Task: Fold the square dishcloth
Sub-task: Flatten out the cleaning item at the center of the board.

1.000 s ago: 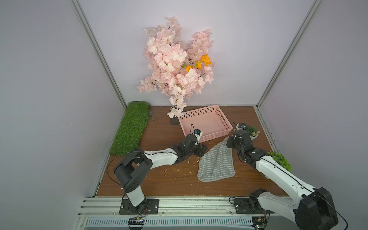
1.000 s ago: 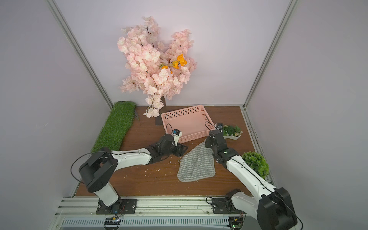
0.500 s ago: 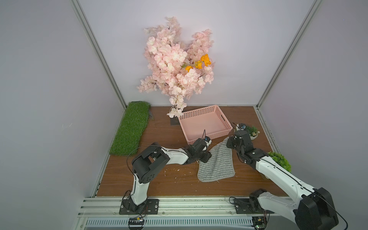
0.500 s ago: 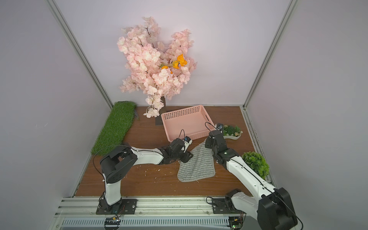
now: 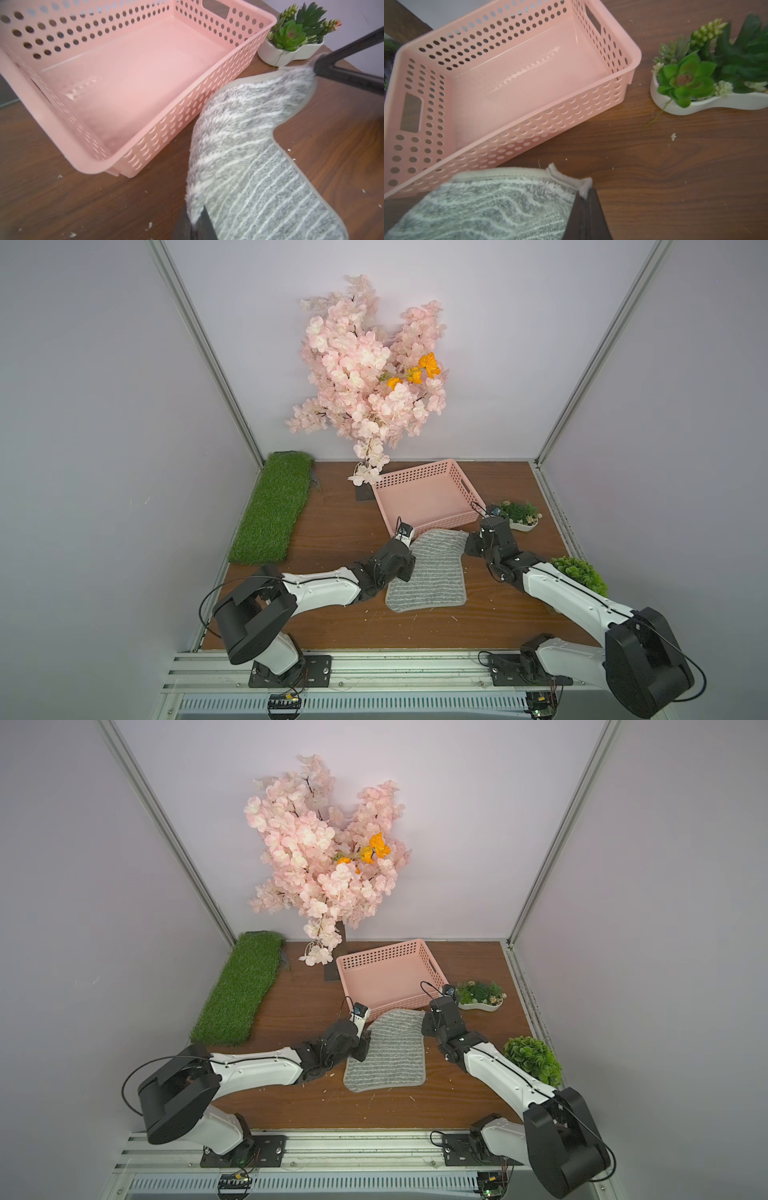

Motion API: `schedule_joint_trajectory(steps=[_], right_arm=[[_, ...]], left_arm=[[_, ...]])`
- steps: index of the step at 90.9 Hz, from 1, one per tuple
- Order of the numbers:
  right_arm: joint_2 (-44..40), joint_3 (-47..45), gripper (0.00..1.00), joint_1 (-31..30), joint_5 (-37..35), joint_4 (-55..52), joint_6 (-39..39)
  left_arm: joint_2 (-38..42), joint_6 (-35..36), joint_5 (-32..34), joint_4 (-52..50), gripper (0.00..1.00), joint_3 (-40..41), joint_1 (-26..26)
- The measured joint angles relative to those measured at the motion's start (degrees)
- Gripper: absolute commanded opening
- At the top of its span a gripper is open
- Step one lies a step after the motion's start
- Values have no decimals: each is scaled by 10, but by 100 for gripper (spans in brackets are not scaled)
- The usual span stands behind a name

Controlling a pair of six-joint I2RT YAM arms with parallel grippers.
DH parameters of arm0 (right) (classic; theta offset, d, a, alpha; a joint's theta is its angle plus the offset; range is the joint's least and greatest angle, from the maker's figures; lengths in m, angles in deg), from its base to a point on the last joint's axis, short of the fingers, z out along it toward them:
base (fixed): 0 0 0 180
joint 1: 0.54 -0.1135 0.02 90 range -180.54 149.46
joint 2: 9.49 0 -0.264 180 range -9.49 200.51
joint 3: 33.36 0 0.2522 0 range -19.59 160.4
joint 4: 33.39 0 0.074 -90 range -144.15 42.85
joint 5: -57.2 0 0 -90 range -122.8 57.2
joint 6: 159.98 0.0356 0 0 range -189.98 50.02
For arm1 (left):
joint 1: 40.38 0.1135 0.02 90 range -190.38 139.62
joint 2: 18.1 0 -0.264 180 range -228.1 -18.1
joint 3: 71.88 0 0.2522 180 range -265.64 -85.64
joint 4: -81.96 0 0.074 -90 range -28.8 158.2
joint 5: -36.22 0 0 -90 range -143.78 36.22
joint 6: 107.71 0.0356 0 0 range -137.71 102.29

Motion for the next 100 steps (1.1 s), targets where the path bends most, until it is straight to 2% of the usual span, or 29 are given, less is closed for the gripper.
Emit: schedule_joint_trajectory(steps=[5,17,37,56,65,80,100], right_arm=[[18,0,0,-3,-2,4,3],[66,7,0,-4,-26,-7,12],[128,17,0,-3,-61,-31,27],[149,17,0,-4,-64,-33,34],[149,17,0,-3,-64,-32,34],[149,17,0,-3,-63,-30,35],[149,17,0,-4,-58,-23,35]], left_arm=[[-12,15,2,10,12,0,-17],[-70,54,-17,11,26,-17,-61],[-92,89,-140,2,48,-16,-87],[-68,87,-194,-13,50,-8,-71],[-37,74,-199,-18,59,3,-58],[11,48,-188,-17,60,-6,-36],[-30,38,-184,-38,60,-80,10]])
